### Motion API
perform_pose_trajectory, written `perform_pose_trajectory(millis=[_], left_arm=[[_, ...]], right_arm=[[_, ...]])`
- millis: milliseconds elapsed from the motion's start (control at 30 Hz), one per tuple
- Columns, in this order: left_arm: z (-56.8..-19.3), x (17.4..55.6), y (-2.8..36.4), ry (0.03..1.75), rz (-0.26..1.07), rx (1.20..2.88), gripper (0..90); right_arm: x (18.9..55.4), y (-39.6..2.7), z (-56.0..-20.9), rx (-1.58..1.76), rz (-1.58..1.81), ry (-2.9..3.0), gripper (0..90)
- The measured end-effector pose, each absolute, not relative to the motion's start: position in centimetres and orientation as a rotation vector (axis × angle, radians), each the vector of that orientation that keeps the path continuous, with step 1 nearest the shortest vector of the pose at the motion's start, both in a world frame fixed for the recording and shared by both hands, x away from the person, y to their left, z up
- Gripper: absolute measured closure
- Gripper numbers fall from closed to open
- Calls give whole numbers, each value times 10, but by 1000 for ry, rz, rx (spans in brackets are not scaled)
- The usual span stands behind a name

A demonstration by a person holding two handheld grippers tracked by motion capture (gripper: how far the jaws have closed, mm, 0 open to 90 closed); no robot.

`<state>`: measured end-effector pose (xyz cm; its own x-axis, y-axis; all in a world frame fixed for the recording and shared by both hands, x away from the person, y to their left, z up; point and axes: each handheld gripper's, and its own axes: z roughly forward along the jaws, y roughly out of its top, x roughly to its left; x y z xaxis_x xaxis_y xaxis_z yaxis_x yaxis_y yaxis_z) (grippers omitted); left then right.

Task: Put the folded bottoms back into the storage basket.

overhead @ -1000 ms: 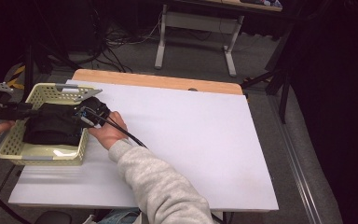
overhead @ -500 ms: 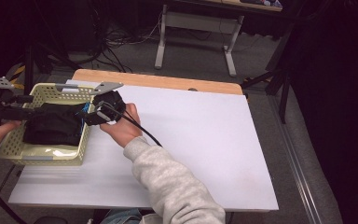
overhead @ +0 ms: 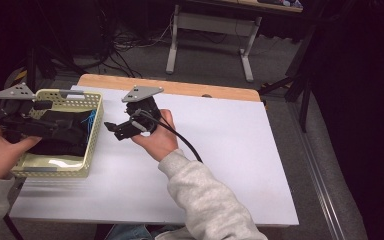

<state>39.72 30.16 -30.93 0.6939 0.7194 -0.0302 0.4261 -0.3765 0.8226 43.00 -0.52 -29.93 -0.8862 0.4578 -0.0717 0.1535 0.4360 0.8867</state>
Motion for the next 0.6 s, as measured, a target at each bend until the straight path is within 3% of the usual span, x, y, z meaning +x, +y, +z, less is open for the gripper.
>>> perform_pose_trajectory(millis=[600], left_arm=[[-323, 373, 219, 598, 333, 1924, 32]], right_arm=[[399, -152, -303, 591, 1499, 2225, 55]])
